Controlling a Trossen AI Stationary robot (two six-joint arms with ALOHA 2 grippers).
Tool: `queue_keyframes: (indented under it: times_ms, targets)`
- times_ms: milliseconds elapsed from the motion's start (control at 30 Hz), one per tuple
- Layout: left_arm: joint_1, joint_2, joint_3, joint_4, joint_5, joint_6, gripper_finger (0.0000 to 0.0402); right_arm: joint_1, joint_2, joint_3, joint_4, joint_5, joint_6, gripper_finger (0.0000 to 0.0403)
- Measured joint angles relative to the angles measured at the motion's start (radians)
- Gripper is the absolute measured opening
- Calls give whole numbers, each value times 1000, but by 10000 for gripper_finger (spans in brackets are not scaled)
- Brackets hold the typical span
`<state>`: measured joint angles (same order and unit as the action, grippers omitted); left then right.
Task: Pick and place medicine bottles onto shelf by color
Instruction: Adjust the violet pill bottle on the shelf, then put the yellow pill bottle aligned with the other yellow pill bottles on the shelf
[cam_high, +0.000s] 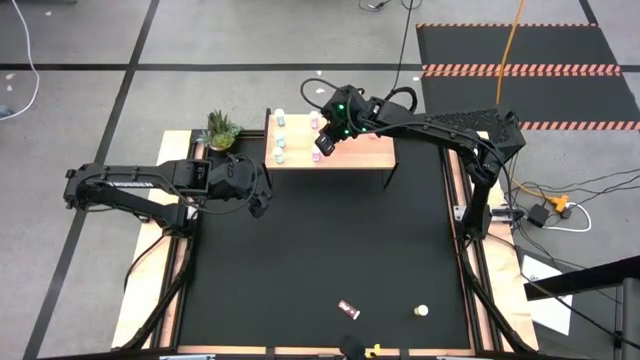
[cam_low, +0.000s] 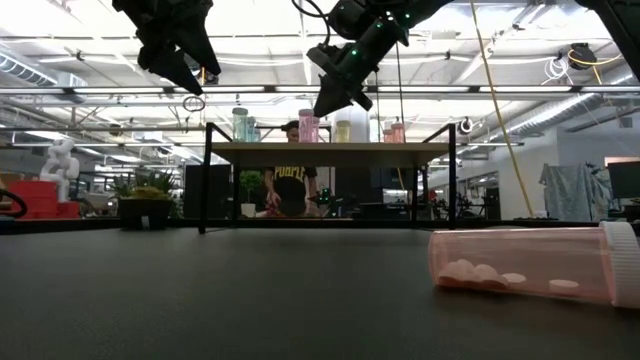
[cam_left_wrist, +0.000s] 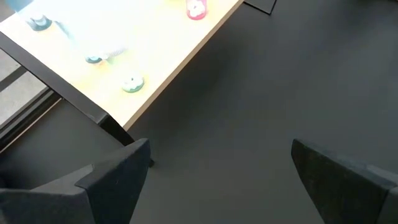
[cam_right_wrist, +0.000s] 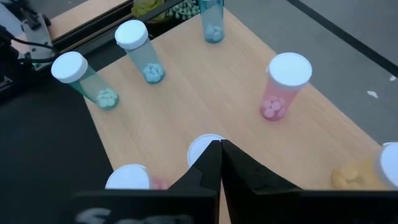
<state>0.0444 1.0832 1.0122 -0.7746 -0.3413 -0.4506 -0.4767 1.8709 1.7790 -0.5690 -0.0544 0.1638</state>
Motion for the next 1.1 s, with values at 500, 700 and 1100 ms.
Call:
queue_keyframes:
  times_ms: [500, 700, 1100]
  targets:
    - [0, 0, 0, 0, 0, -3, 390, 0, 1, 0, 15, -11, -16, 0]
    - [0, 0, 0, 0, 0, -4, 390, 0, 1, 0, 25, -28, -19, 0]
    - [0, 0, 0, 0, 0, -4, 390, 0, -44, 0, 63, -54, -75, 16]
